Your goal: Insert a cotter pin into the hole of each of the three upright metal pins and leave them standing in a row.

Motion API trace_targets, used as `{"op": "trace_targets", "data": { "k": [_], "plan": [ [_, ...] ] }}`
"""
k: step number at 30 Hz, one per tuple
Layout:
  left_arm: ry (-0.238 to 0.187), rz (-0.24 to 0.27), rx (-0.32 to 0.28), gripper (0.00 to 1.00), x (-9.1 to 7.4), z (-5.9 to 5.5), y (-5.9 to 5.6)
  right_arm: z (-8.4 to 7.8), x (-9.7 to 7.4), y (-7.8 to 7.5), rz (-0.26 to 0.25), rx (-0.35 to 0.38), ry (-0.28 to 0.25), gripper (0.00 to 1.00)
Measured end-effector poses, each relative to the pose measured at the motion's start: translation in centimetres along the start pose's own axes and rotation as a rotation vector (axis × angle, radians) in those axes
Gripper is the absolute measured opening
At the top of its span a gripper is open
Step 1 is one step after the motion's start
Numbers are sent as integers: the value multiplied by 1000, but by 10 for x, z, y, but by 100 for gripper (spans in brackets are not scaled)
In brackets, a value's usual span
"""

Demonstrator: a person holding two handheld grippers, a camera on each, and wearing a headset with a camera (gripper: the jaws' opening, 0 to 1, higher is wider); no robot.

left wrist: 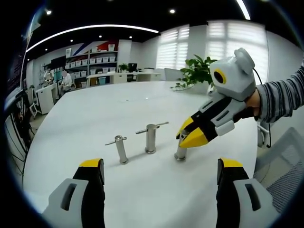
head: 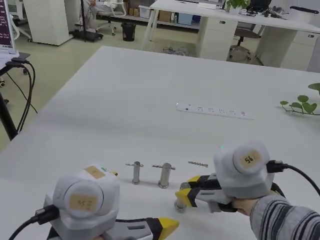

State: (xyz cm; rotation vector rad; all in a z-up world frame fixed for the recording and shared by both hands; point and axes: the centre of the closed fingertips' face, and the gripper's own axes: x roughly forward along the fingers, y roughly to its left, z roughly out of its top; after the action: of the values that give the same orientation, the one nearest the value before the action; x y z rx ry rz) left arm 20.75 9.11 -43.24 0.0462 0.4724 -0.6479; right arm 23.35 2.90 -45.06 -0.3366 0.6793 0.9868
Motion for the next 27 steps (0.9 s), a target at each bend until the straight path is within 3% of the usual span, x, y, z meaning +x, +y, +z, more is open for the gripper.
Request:
{"op": "trace_targets", "data": {
  "k": [16, 22, 27],
  "plan": [
    [0, -4, -3, 98, 0, 0, -1, -9, -2, 5, -38, -46, 2, 9],
    [3, -6, -3, 98, 0, -1, -2, -8, -2, 5, -36, -9, -17, 10],
    [2, -8, -3, 98, 1, -1, -3, -5, -8, 4, -26, 36, -30, 17]
  ]
}}
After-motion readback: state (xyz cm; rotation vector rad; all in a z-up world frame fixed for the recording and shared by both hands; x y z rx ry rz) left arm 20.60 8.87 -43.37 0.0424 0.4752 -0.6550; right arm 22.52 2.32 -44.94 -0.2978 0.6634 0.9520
